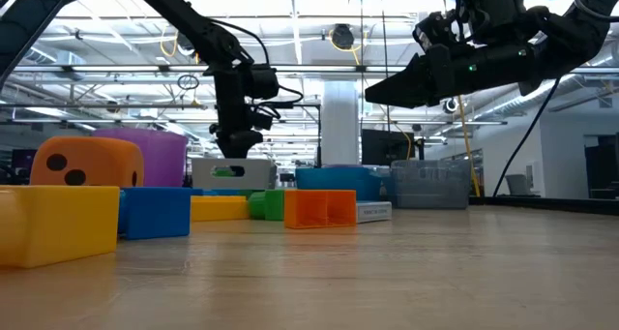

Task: Pick & Place Toys
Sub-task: Put the dark blue game piece into the gray bin, then put the blue game piece into the gray bin

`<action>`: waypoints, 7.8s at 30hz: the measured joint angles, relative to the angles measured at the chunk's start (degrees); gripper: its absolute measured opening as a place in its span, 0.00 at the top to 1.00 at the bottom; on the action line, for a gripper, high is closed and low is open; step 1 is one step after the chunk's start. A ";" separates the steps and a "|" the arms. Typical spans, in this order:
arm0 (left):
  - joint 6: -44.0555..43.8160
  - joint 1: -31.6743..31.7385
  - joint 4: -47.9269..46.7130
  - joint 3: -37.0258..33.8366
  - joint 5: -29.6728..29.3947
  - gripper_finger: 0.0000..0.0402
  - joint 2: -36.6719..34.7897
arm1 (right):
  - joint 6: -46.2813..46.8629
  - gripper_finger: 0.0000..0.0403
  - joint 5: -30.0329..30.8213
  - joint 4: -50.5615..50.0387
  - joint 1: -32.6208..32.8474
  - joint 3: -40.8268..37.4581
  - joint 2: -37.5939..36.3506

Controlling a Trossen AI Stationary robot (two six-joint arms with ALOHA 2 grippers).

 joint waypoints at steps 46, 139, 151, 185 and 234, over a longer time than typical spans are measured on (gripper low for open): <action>-14.25 -11.16 59.52 -38.55 30.28 0.47 -41.46 | -4.60 0.29 -0.01 -0.66 -0.53 0.00 0.00; -4.05 -34.27 22.29 -27.10 7.08 0.47 -39.91 | -4.11 0.29 -0.22 -1.70 -2.25 0.00 -0.04; -2.60 -34.05 24.35 -27.12 7.17 0.47 -39.91 | -4.09 0.29 -0.22 -1.70 -2.24 0.00 -0.04; -5.12 -33.59 23.30 -27.12 10.64 0.47 -39.91 | 8.14 0.29 -0.28 -1.26 -2.25 0.00 -0.07; -22.23 -46.33 28.75 -27.15 12.52 0.47 -22.73 | 7.54 0.29 -0.22 -1.22 -2.25 -0.02 -0.07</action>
